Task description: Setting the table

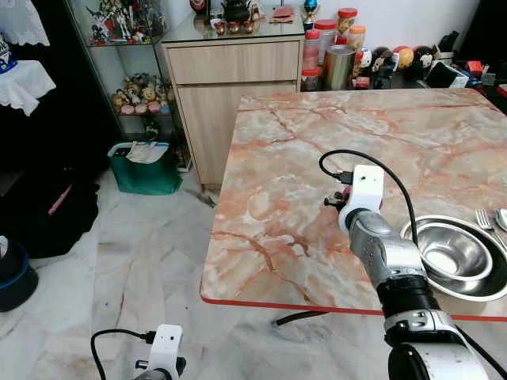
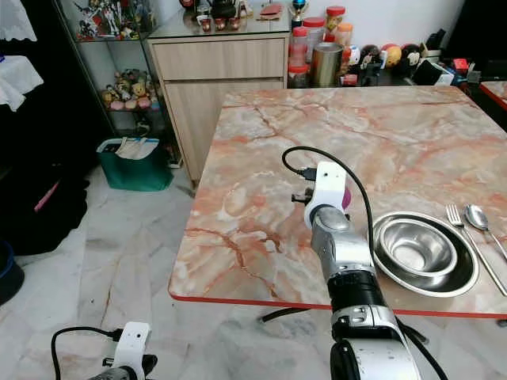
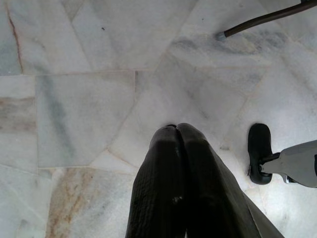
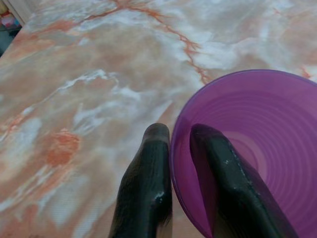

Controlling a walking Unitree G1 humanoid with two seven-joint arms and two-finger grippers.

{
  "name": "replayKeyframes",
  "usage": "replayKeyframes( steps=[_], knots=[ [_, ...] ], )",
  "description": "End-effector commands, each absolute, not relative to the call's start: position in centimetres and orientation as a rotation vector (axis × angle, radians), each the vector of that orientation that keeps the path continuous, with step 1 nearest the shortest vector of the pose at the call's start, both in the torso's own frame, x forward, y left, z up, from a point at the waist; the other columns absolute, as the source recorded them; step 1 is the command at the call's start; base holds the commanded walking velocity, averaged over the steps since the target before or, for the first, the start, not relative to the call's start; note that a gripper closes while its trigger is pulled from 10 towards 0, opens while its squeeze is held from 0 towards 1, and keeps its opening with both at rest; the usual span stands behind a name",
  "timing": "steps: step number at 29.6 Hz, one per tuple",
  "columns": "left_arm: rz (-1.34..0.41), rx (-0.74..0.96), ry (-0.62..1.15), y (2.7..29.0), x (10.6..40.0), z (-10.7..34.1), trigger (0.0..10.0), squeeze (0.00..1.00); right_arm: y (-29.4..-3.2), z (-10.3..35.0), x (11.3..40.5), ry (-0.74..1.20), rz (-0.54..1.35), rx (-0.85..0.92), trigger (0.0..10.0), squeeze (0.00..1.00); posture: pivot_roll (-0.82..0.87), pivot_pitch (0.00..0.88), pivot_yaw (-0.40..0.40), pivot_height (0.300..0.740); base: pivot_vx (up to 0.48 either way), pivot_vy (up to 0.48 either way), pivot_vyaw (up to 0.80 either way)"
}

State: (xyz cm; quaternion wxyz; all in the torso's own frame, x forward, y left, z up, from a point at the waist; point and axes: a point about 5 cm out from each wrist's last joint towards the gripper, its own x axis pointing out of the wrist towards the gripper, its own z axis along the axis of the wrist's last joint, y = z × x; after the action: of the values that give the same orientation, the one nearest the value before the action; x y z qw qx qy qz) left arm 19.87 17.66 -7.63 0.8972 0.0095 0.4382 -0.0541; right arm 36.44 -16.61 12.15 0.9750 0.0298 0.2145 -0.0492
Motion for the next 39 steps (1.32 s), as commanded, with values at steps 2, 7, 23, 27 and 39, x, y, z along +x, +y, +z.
replayKeyframes(
  steps=[2, 7, 23, 27, 39],
  knots=[
    [-0.12, 0.027, 0.921, 17.8, 19.7, -7.7, 10.0, 0.0, -16.4, 12.7, 36.5, 0.412, -0.097, 0.071, 10.0, 0.0, -0.08, 0.0, 0.057, 0.74, 0.0, 0.0, 0.0],
    [-0.114, 0.026, 0.914, 17.8, 19.7, -7.7, 10.0, 0.0, -16.5, 13.1, 36.7, 0.39, -0.104, 0.07, 10.0, 0.0, -0.08, 0.0, 0.056, 0.74, 0.0, 0.0, 0.0],
    [-0.114, 0.022, 0.912, 17.8, 19.7, -7.7, 10.0, 0.0, -16.4, 14.3, 37.0, 0.342, -0.106, 0.075, 10.0, 0.0, -0.08, 0.0, 0.059, 0.74, 0.0, 0.0, 0.0],
    [-0.113, 0.022, 0.911, 17.9, 19.7, -7.7, 10.0, 0.0, -16.6, 14.7, 37.1, 0.318, -0.119, 0.071, 10.0, 0.0, -0.08, 0.0, 0.059, 0.74, 0.0, 0.0, 0.0],
    [-0.11, 0.017, 0.905, 17.9, 19.9, -7.6, 10.0, 0.0, -16.9, 15.6, 37.2, 0.251, -0.139, 0.048, 10.0, 0.0, -0.07, 0.0, 0.058, 0.74, 0.0, 0.0, 0.0]
  ],
)
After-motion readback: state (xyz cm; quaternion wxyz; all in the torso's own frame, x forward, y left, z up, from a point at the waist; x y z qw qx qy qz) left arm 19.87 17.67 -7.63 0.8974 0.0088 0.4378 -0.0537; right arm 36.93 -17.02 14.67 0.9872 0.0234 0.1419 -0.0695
